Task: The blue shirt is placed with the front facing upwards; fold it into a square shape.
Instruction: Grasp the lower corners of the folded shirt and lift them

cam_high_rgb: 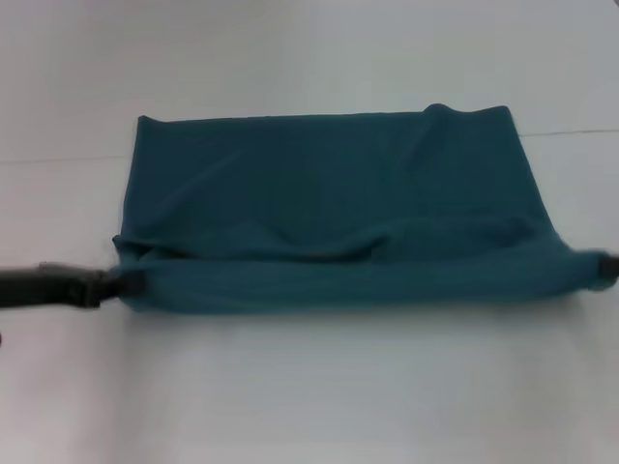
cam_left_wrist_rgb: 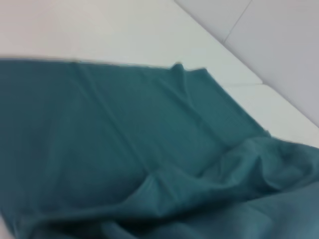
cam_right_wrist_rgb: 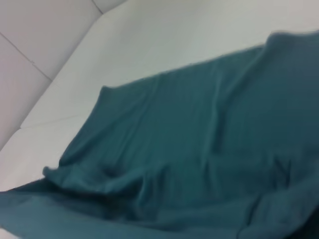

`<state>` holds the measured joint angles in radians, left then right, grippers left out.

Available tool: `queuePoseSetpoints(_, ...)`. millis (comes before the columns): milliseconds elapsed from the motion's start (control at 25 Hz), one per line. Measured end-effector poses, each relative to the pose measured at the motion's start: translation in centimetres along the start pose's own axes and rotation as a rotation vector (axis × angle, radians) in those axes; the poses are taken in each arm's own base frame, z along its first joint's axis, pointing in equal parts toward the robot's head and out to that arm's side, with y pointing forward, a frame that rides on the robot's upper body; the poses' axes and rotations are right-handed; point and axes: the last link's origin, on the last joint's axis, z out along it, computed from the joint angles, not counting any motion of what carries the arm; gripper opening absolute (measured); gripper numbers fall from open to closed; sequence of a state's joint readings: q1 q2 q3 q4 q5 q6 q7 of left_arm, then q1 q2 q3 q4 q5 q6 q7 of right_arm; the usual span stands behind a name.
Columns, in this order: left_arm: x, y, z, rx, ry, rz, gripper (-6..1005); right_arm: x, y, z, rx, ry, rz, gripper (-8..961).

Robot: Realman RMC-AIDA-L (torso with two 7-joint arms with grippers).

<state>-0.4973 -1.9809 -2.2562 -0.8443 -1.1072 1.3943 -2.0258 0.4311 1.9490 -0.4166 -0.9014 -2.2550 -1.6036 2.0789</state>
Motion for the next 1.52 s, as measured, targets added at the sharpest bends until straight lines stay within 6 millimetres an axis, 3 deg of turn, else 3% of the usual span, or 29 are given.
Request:
queuePoseSetpoints(160,2.4,0.3,0.0,-0.014,-0.001,0.030,33,-2.9,0.7,-0.4,0.016,-0.002,-0.018,32)
queuePoseSetpoints(440,-1.7,0.7,0.5,-0.012,-0.057,-0.016,33,2.1,0.1,0.5,0.018,0.052,0.056,33)
queuePoseSetpoints(520,-1.9,0.7,0.3,-0.010,-0.058,-0.017,33,1.3,0.1,-0.3,0.026,0.045,0.039,33)
queuePoseSetpoints(680,-0.5,0.5,-0.9,-0.011,-0.051,-0.007,33,-0.7,0.4,-1.6,0.016,0.037,0.022,33)
queuePoseSetpoints(920,-3.5,0.3,-1.6,-0.019,-0.045,-0.080,34,3.5,0.0,-0.2,-0.009,0.052,0.107,33)
queuePoseSetpoints(1040,-4.6,0.7,-2.3,-0.046,-0.048,-0.104,34,4.9,0.0,-0.6,-0.029,0.069,0.139,33)
queuePoseSetpoints(1520,-5.9,1.8,-4.2,-0.150,-0.035,-0.116,33,6.9,0.3,-3.8,-0.096,0.076,0.220,33)
